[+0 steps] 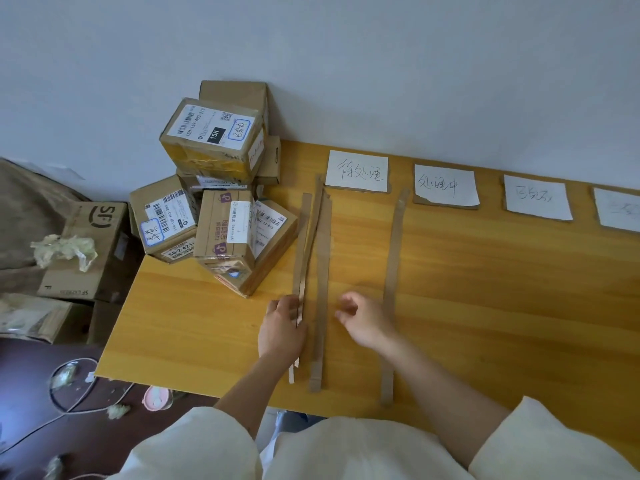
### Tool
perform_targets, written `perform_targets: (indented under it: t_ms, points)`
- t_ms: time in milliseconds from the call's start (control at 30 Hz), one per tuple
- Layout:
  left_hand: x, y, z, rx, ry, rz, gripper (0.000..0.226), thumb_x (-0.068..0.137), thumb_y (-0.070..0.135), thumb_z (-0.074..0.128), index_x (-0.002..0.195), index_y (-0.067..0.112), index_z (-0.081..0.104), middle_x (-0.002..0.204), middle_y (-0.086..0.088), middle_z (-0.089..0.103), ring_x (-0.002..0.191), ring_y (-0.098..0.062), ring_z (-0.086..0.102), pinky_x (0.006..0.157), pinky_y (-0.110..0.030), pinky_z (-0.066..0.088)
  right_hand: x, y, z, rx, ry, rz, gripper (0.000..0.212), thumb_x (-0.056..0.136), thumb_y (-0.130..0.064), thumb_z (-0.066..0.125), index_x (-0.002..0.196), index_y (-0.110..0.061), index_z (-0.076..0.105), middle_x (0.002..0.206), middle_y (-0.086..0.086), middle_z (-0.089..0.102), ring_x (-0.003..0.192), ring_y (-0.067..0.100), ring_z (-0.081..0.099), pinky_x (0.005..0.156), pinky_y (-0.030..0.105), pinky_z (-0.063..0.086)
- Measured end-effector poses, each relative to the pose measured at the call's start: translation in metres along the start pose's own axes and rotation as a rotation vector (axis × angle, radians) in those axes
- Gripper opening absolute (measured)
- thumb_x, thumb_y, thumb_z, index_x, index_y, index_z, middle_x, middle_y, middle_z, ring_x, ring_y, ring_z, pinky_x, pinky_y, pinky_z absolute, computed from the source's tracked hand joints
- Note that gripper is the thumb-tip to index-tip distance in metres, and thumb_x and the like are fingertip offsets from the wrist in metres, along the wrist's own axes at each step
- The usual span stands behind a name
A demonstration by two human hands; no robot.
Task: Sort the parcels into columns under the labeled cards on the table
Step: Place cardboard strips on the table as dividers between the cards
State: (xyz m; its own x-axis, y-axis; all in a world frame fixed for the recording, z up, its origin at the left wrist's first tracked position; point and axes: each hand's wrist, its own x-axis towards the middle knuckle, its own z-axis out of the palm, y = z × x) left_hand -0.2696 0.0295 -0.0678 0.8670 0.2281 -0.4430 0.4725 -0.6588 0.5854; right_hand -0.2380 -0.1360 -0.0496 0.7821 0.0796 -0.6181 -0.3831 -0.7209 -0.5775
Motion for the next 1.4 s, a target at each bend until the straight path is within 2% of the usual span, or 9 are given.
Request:
perform_targets:
  t_ms: [200,367,500,633,800,1033,1167,1300,1400]
  points:
    - [0.004,-0.007,-0.002,0.004,0.009,0.009,0.027,0.089,0.009,0.055,0.111,0.025,0.057,0.120,0.001,0.053,0.098,-0.016,0.061,0.071,-0.029,0.049,0.012,-0.016,0.025,0.022,0.044,0.078,0.048,0.096,-0.033,0.057,0.139,-0.016,0.046,0.133,0.003,0.056,0.113,0.022,0.058,0.082,0.025,0.046]
    - [0.008,-0.018,-0.004,0.014,-0.018,0.052,0.033,0.090,0.014,0.059,0.120,0.026,0.061,0.122,0.004,0.052,0.097,-0.010,0.061,0.073,-0.020,0.044,0.026,-0.033,0.037,-0.117,0.186,0.108,0.048,0.094,-0.032,0.059,0.137,-0.016,0.044,0.133,0.002,0.048,0.116,0.025,0.054,0.088,0.034,0.048]
    - [0.011,-0.021,-0.004,0.017,-0.018,0.039,0.037,0.087,0.020,0.064,0.122,0.026,0.057,0.121,0.004,0.053,0.097,-0.016,0.061,0.072,-0.026,0.050,0.032,-0.042,0.043,-0.076,0.275,0.095,0.040,0.093,-0.026,0.062,0.130,-0.018,0.048,0.127,0.002,0.051,0.111,0.024,0.057,0.085,0.033,0.050]
    - [0.016,-0.023,-0.003,0.046,-0.025,0.006,0.042,0.086,0.011,0.061,0.124,0.025,0.052,0.117,0.001,0.055,0.093,-0.019,0.061,0.077,-0.035,0.055,0.036,-0.045,0.048,-0.041,0.256,0.071,0.031,0.094,-0.025,0.059,0.124,-0.019,0.057,0.119,0.002,0.062,0.105,0.022,0.062,0.081,0.030,0.052]
    - [0.019,-0.027,-0.005,0.010,-0.033,0.022,0.039,0.086,0.012,0.059,0.124,0.021,0.053,0.103,0.000,0.059,0.089,-0.019,0.059,0.077,-0.034,0.052,0.039,-0.053,0.055,-0.011,0.207,0.060,0.032,0.095,-0.025,0.057,0.126,-0.016,0.060,0.120,0.003,0.066,0.108,0.022,0.062,0.082,0.027,0.049]
    - [0.017,-0.031,-0.006,0.002,-0.042,0.032,0.037,0.089,0.008,0.056,0.123,0.021,0.057,0.110,-0.003,0.060,0.098,-0.022,0.060,0.082,-0.037,0.053,0.046,-0.066,0.061,0.235,0.158,0.176,0.040,0.089,-0.024,0.069,0.126,-0.011,0.058,0.102,-0.001,0.067,0.097,0.016,0.059,0.086,0.025,0.046]
    - [0.018,-0.033,-0.006,-0.019,-0.045,0.030,0.037,0.088,0.011,0.059,0.124,0.020,0.057,0.117,-0.003,0.057,0.100,-0.024,0.060,0.086,-0.041,0.053,0.047,-0.066,0.060,0.348,0.143,0.243,0.032,0.086,-0.023,0.072,0.116,-0.014,0.064,0.097,-0.004,0.061,0.090,0.012,0.054,0.080,0.023,0.045]
    - [0.018,-0.036,-0.009,-0.034,-0.047,0.031,0.044,0.085,0.006,0.064,0.126,0.020,0.057,0.118,-0.001,0.057,0.097,-0.021,0.061,0.086,-0.035,0.054,0.047,-0.065,0.060,0.455,0.133,0.249,0.023,0.084,-0.019,0.075,0.105,-0.013,0.067,0.086,-0.007,0.062,0.071,0.000,0.053,0.058,0.013,0.040]
    - [0.017,-0.037,-0.012,-0.058,-0.054,0.038,0.045,0.083,0.002,0.061,0.124,0.022,0.058,0.113,0.001,0.060,0.091,-0.016,0.062,0.082,-0.033,0.055,0.044,-0.067,0.061,0.468,0.133,0.246,0.024,0.081,-0.020,0.077,0.102,-0.013,0.067,0.090,-0.005,0.065,0.078,0.007,0.058,0.059,0.016,0.040]
